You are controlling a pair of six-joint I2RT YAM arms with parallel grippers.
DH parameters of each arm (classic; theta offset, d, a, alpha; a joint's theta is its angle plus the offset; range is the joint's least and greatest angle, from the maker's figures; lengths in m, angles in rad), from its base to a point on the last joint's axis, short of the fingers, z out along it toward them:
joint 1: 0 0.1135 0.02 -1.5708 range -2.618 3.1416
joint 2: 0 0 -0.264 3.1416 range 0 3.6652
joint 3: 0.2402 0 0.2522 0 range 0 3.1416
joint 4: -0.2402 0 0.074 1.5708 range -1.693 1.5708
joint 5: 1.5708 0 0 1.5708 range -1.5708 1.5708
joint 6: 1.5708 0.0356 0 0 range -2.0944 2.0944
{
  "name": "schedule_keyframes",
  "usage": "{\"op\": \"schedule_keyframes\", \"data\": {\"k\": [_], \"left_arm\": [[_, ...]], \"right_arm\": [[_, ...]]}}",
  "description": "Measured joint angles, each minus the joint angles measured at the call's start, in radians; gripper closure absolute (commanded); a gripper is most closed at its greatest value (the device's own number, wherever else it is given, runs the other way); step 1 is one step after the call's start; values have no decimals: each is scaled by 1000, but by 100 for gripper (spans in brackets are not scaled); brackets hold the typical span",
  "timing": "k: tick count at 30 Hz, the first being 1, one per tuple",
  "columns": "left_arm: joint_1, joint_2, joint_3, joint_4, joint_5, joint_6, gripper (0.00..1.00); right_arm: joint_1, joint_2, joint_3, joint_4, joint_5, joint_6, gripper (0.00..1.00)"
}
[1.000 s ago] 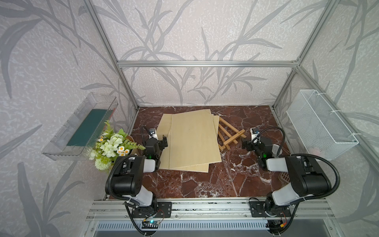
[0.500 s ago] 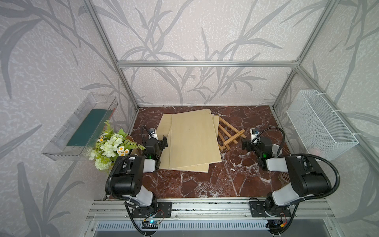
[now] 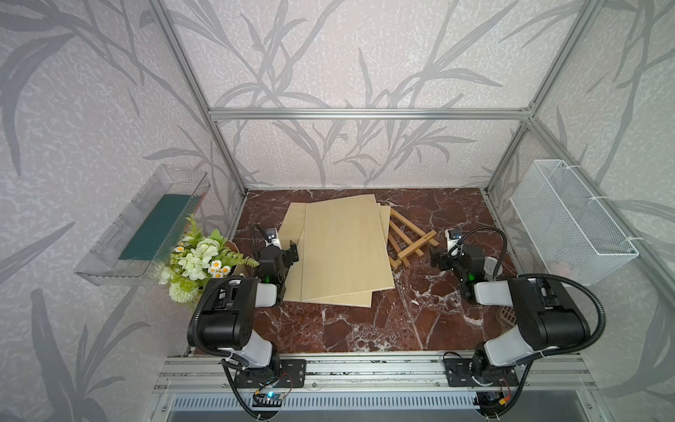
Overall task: Assemble the easel
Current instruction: Pick up the easel at the center of the board.
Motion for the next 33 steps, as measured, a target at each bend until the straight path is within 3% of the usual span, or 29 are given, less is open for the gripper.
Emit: {"op": "schedule_keyframes", "data": {"k": [3,5,7,10,17,20,23,26,29,33], "left_arm": [[0,0,0,0,0,0,1],[0,0,0,0,0,0,1],[0,0,0,0,0,0,1],[0,0,0,0,0,0,1],[4,0,0,-3,1,0,1],[-1,-35,70,-191,-15,0,1],[-7,-83,269,-458,-47,-6,1],[-42,-143,425,-606,-164,-59,1],[-96,-200,496,-749,-254,-126,1],[-203,-222,533,-923,-293,-183,1]], "right_arm": [[21,0,1,0,31,-8,1],[47,-25,37,-105,60,-16,7],[64,-66,155,-308,80,-10,9],[74,-130,349,-490,102,18,19],[153,-264,534,-729,150,108,15],[185,-200,621,-861,140,125,15],[197,-79,740,-998,113,132,16],[197,68,875,-1120,71,133,22],[197,229,1019,-1238,28,132,23],[203,462,1243,-1411,18,127,24]]}}
